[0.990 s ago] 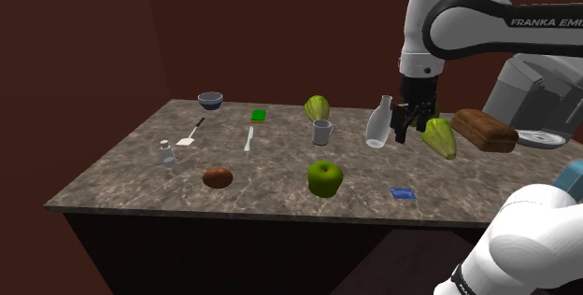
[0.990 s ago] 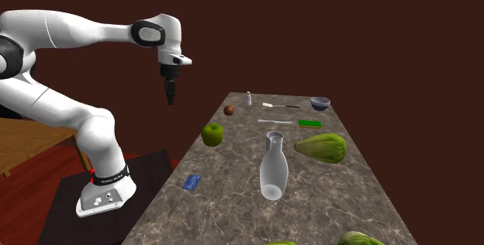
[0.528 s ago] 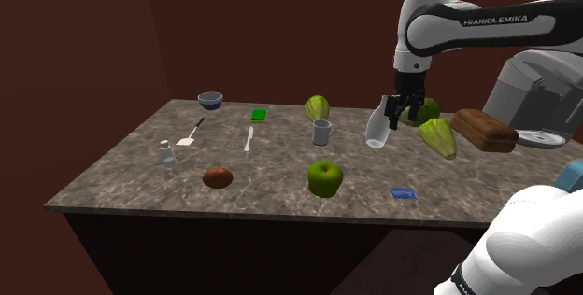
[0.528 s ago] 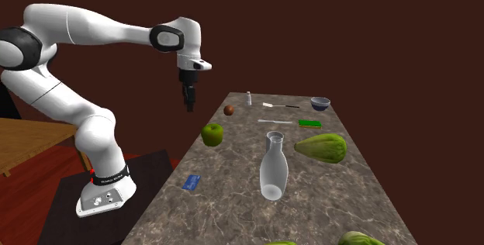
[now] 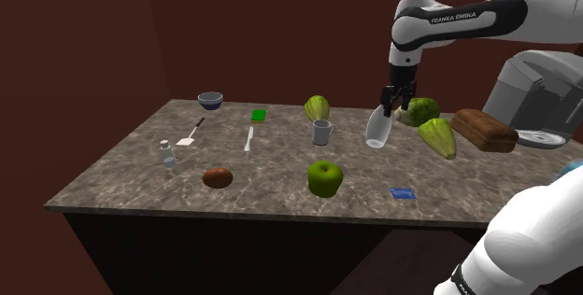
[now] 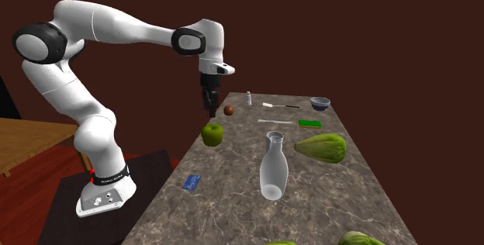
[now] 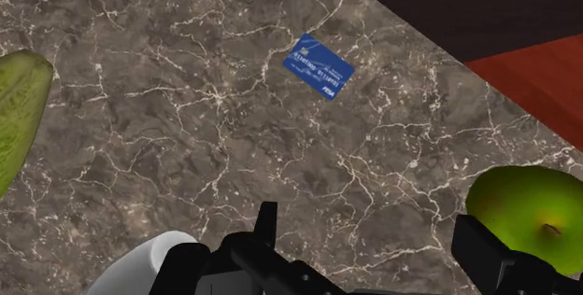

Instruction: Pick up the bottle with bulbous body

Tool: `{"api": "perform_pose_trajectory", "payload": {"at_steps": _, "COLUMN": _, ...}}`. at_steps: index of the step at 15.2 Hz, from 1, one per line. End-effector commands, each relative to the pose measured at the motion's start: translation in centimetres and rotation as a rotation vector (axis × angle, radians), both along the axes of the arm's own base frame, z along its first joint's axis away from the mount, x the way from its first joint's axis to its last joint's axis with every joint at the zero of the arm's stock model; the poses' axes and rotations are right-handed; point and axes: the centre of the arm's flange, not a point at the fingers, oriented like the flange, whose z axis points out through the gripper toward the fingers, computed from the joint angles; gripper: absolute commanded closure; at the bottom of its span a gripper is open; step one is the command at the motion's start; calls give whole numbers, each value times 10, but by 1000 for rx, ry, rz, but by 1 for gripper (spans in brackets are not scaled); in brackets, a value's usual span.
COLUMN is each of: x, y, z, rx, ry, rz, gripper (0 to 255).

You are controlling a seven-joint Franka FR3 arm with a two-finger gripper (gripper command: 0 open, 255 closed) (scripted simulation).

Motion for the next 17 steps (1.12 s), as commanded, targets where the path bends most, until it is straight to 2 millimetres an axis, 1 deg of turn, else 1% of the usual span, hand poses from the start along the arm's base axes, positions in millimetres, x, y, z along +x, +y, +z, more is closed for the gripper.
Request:
{"api": "perform_pose_trajectory", "payload": {"at_steps": 1, "x": 14, "y": -26, "z": -6, "rx": 1, "ry": -4, "rz": -3, "gripper": 0}}
{"api": "perform_pose_trajectory", "payload": {"at_steps": 17, "x": 129, "y": -201, "z": -26, "rx": 18, "ry": -39, "rz": -26, "gripper": 0}}
